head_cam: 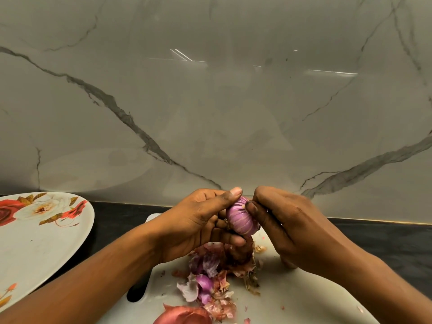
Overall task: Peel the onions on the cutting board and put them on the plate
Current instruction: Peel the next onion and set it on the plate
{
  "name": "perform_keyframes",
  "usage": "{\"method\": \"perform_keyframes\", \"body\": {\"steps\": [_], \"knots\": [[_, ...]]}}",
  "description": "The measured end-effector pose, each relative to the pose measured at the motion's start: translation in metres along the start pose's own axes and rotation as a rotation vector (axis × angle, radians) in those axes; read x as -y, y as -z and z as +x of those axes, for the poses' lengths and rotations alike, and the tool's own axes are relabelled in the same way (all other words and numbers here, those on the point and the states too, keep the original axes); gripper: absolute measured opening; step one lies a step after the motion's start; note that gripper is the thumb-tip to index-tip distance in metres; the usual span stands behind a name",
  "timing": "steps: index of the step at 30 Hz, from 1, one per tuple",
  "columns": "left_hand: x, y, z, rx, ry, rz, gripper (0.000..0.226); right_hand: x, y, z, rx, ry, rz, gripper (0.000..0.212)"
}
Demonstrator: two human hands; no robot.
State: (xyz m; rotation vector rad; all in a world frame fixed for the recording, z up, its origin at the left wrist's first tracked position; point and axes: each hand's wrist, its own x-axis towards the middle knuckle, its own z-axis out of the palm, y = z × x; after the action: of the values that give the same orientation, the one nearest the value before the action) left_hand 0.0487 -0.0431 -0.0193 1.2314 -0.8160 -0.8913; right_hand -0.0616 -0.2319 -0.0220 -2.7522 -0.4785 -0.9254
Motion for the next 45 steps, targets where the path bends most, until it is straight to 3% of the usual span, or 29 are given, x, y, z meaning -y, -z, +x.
{"method": "perform_keyframes", "body": {"steps": [3, 7, 12, 16, 21, 26, 33, 40, 45], "knots": [[0.000, 0.001, 0.000, 0.026, -0.004, -0.022, 0.040, 0.002, 0.000, 0.000, -0.042, -0.040, 0.093, 0.026], [-0.001, 0.007, -0.001, 0.098, -0.016, -0.057, 0.044, 0.000, 0.000, 0.002, -0.082, -0.241, 0.450, 0.030], [-0.002, 0.011, 0.001, 0.019, -0.017, -0.082, 0.052, -0.004, 0.000, 0.004, -0.084, -0.331, 0.437, 0.036], [-0.004, 0.012, 0.004, -0.105, -0.027, -0.083, 0.047, -0.006, 0.005, 0.004, -0.045, -0.343, 0.425, 0.029], [-0.002, 0.011, 0.005, -0.159, -0.028, -0.060, 0.048, -0.006, 0.008, 0.001, -0.033, -0.296, 0.393, 0.008], [-0.005, 0.008, 0.003, -0.180, -0.019, 0.011, 0.051, -0.004, 0.009, 0.001, -0.060, -0.206, 0.415, 0.041], [-0.007, 0.004, 0.001, -0.184, -0.013, 0.037, 0.061, -0.004, 0.003, 0.001, -0.108, -0.068, 0.434, 0.042], [-0.010, -0.001, -0.003, -0.129, -0.001, 0.060, 0.045, -0.004, 0.010, 0.004, -0.104, 0.038, 0.426, 0.019], [-0.013, -0.001, -0.004, -0.129, 0.007, 0.057, 0.046, -0.006, 0.012, 0.004, -0.105, 0.057, 0.425, 0.015]]}}
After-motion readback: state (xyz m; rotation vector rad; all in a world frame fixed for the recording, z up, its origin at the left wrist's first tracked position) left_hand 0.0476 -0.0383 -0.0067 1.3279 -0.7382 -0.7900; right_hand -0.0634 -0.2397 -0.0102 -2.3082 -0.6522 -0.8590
